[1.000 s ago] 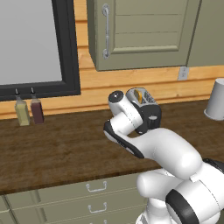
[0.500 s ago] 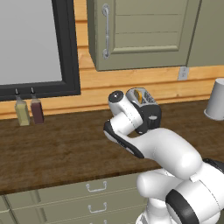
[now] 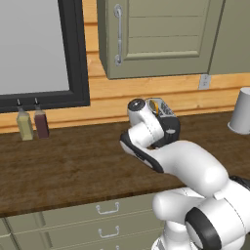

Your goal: Start the toaster. Once the lever pops up, take the bread to the plate on the dining counter.

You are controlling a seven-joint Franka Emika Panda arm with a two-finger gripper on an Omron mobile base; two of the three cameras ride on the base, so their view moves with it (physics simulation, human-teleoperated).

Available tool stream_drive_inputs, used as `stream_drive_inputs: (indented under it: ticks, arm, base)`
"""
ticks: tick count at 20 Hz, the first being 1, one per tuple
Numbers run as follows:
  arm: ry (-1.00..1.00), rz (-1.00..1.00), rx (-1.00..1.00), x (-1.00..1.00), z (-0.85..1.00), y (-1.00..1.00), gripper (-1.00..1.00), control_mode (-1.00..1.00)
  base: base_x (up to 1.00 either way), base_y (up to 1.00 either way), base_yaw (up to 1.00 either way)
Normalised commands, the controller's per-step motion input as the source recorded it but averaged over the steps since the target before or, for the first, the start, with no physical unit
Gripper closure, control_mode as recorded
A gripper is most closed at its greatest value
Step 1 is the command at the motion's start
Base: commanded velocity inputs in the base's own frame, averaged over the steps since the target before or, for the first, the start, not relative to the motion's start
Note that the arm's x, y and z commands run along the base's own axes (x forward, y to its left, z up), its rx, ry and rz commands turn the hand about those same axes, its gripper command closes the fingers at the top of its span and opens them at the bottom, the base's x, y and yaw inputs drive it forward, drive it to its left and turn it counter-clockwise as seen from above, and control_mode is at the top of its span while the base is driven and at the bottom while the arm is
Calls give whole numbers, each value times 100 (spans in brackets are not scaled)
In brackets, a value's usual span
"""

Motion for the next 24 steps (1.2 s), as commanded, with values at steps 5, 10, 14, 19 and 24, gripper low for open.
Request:
stream_drive_inputs:
  ticks: [5, 10, 14, 19, 24]
  arm:
    - [-9, 0, 49, 13, 18, -95, -100, -100]
    - [-34, -8, 27, 7, 52, -61, -100, -100]
    - [-42, -4, 5, 11, 57, -46, -100, -100]
    - [-22, 0, -5, 9, 42, -14, -100, -100]
    - [-5, 0, -8, 43, 25, 0, -100, -100]
  base:
    - [0, 0, 0]
    - [0, 0, 0]
    - [0, 0, 0]
    - [0, 0, 0]
    - [0, 0, 0]
